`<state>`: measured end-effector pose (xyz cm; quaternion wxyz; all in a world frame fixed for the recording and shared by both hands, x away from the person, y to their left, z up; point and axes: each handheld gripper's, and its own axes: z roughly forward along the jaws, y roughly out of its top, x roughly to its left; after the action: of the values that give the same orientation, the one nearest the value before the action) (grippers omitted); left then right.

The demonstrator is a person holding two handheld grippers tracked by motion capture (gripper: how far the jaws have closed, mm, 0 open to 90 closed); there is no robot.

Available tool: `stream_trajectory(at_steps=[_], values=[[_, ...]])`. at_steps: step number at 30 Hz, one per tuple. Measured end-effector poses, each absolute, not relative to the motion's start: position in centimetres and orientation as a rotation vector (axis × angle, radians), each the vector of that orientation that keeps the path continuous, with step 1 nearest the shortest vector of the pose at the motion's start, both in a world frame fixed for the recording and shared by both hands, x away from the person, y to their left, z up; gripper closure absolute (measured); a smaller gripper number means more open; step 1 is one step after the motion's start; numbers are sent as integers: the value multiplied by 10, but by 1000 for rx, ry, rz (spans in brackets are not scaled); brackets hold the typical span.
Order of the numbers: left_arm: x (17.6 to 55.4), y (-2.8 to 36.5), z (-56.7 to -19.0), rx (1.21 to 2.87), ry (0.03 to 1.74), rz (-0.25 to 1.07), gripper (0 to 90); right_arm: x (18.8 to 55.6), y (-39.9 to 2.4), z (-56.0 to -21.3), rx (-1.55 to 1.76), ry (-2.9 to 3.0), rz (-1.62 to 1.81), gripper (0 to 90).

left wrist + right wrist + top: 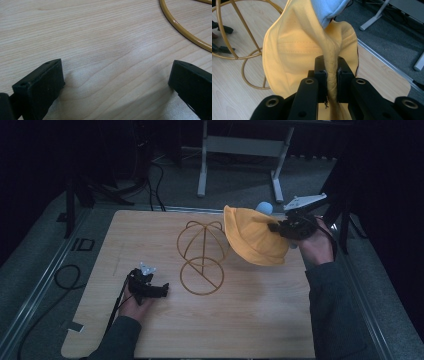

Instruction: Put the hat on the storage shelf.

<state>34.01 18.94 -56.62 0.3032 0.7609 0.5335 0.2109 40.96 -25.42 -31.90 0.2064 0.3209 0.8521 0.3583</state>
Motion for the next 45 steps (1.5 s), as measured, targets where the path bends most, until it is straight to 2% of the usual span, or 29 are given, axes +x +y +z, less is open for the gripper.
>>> stream_trajectory(at_steps=[45], values=[[340, 190, -566, 2024, 1411, 561, 1, 393, -242, -281, 761, 2372, 1050, 825]])
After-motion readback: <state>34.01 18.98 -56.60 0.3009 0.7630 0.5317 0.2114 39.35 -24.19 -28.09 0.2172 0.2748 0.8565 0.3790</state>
